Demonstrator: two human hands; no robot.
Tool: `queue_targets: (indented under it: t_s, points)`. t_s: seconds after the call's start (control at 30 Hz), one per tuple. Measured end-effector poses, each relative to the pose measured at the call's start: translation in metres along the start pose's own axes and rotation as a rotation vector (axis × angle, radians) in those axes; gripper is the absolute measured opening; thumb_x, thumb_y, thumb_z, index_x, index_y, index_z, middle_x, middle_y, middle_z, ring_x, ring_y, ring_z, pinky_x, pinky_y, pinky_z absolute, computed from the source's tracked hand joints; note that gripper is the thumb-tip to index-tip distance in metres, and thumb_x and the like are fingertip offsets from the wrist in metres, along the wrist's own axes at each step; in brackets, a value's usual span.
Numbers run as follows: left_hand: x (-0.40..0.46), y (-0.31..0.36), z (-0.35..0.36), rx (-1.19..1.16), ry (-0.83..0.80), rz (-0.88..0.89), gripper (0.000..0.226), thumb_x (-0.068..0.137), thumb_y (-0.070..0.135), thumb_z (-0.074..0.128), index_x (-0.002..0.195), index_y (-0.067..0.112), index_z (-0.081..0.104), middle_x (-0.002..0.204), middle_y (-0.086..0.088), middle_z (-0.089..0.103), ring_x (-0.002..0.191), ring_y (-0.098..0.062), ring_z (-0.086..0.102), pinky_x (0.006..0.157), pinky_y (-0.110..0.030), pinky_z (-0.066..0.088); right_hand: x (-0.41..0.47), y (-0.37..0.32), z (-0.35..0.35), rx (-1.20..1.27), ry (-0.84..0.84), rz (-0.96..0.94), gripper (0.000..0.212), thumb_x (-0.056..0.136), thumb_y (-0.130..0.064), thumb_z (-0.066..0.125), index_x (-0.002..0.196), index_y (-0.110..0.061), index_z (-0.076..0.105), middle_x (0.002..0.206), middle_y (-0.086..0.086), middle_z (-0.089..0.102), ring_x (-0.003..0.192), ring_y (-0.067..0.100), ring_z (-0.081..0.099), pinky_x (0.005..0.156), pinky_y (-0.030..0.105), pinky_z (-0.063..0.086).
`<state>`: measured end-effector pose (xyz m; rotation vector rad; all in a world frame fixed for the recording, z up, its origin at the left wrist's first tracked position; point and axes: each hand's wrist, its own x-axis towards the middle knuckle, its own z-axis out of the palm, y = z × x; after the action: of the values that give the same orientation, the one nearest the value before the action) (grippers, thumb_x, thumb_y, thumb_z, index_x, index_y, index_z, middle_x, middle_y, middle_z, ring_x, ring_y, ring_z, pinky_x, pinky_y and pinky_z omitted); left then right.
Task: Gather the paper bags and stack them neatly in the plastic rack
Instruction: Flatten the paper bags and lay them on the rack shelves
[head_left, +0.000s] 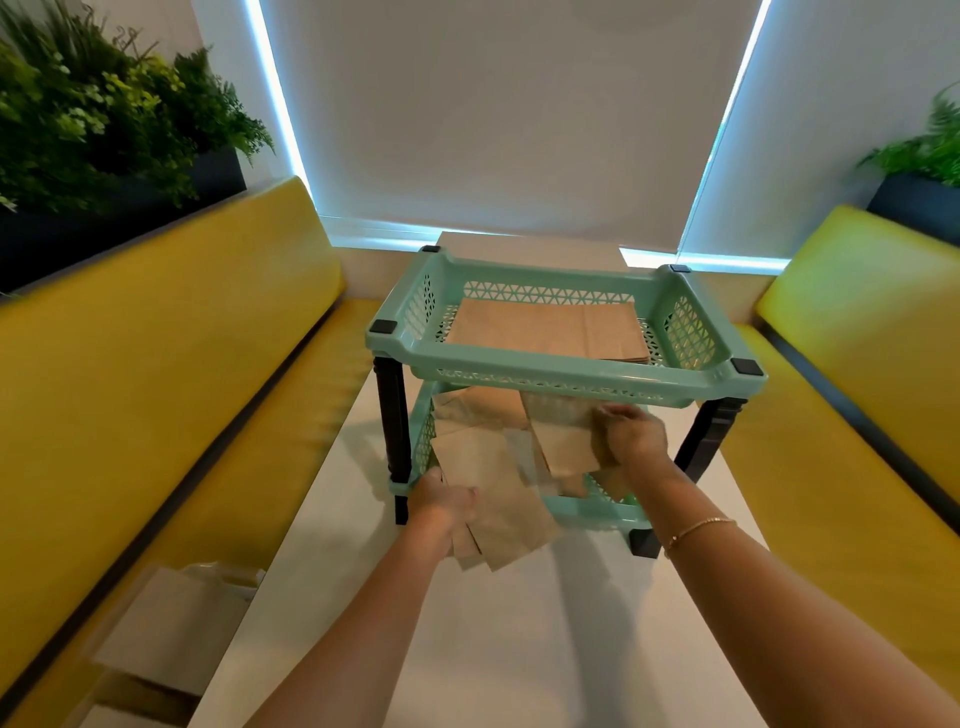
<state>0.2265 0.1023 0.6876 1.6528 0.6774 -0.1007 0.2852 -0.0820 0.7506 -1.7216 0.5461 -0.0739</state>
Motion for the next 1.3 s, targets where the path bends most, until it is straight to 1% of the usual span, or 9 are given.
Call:
queue_targets:
  t_s: [0.1, 0.33, 0.43, 0.67, 0.73, 0.83, 1.0, 1.2, 1.3]
  points:
    - [-0.004, -0.001, 0.0, -0.049, -0.027, -0.022, 0.028, 0.089, 0.007, 0.059, 0.116, 0.009, 0.056, 0.107, -0.006, 0.062, 0.1, -0.024, 0.059, 0.09, -0.034, 0.049, -0.008, 0.019, 0.005, -0.033, -0.149, 0.08, 0.01, 0.087, -0.016, 0.064, 0.078, -0.018, 0.064, 0.107, 0.014, 0.064, 0.102, 0.031, 0.06, 0.094, 0.046, 0.049]
    - [-0.015, -0.004, 0.001, -0.131, -0.064, -0.044, 0.028, 0.091, 0.025, 0.059, 0.116, 0.012, 0.055, 0.115, -0.006, 0.061, 0.104, -0.026, 0.058, 0.084, -0.035, 0.05, -0.03, 0.041, 0.02, -0.232, -0.246, 0.08, 0.018, 0.092, -0.018, 0.057, 0.092, -0.003, 0.065, 0.087, 0.008, 0.059, 0.1, 0.032, 0.058, 0.095, 0.045, 0.048]
    - [-0.018, -0.006, 0.001, -0.198, -0.094, -0.084, 0.03, 0.091, 0.029, 0.058, 0.117, 0.015, 0.055, 0.109, -0.01, 0.064, 0.098, -0.028, 0.062, 0.084, -0.043, 0.054, -0.031, 0.045, 0.023, -0.318, -0.255, 0.053, 0.019, 0.092, -0.022, 0.056, 0.081, -0.008, 0.063, 0.083, 0.007, 0.058, 0.094, 0.029, 0.058, 0.092, 0.042, 0.05]
    - [-0.014, -0.009, 0.006, -0.272, -0.074, -0.153, 0.042, 0.093, 0.051, 0.043, 0.108, 0.016, 0.058, 0.105, -0.011, 0.065, 0.099, -0.031, 0.062, 0.092, -0.048, 0.05, -0.029, 0.051, 0.024, -0.469, -0.207, -0.08, 0.016, 0.091, -0.018, 0.053, 0.077, -0.014, 0.059, 0.084, 0.007, 0.058, 0.079, 0.022, 0.057, 0.063, 0.032, 0.052]
    - [-0.013, -0.01, 0.007, -0.217, -0.07, -0.14, 0.037, 0.093, 0.044, 0.047, 0.112, 0.015, 0.058, 0.108, -0.011, 0.065, 0.099, -0.029, 0.061, 0.092, -0.046, 0.051, -0.027, 0.05, 0.024, -0.467, -0.176, -0.089, 0.014, 0.091, -0.016, 0.052, 0.08, -0.011, 0.059, 0.084, 0.009, 0.058, 0.077, 0.024, 0.057, 0.057, 0.029, 0.049]
    - [-0.022, -0.006, 0.004, -0.121, -0.065, -0.078, 0.018, 0.093, 0.021, 0.054, 0.11, 0.016, 0.056, 0.118, -0.009, 0.061, 0.103, -0.023, 0.056, 0.093, -0.036, 0.047, -0.02, 0.05, 0.02, -0.5, -0.092, -0.104, 0.02, 0.091, -0.016, 0.049, 0.094, -0.003, 0.064, 0.089, 0.01, 0.061, 0.084, 0.025, 0.056, 0.074, 0.033, 0.051]
    - [-0.017, -0.008, 0.004, -0.13, -0.033, -0.038, 0.051, 0.091, 0.012, 0.058, 0.138, 0.01, 0.039, 0.132, -0.008, 0.051, 0.12, -0.027, 0.049, 0.098, -0.035, 0.042, -0.013, 0.049, 0.013, -0.362, -0.009, -0.06, 0.016, 0.091, -0.013, 0.048, 0.091, -0.007, 0.063, 0.1, 0.01, 0.064, 0.088, 0.021, 0.052, 0.088, 0.037, 0.048]
    - [-0.015, -0.008, 0.009, -0.178, -0.148, -0.003, 0.029, 0.079, 0.001, 0.069, 0.09, 0.024, 0.055, 0.102, -0.011, 0.067, 0.096, -0.03, 0.064, 0.087, -0.051, 0.053, -0.023, 0.05, 0.021, -0.182, -0.287, 0.1, 0.017, 0.079, -0.027, 0.073, 0.087, -0.015, 0.063, 0.098, 0.006, 0.065, 0.097, 0.026, 0.061, 0.091, 0.043, 0.052]
    - [-0.016, -0.006, 0.006, -0.218, -0.189, -0.001, 0.03, 0.079, -0.001, 0.068, 0.101, 0.017, 0.057, 0.1, -0.01, 0.067, 0.096, -0.03, 0.064, 0.088, -0.051, 0.052, -0.022, 0.048, 0.021, -0.152, -0.264, 0.106, 0.012, 0.079, -0.024, 0.073, 0.076, -0.018, 0.063, 0.098, 0.01, 0.068, 0.094, 0.028, 0.064, 0.089, 0.045, 0.053]
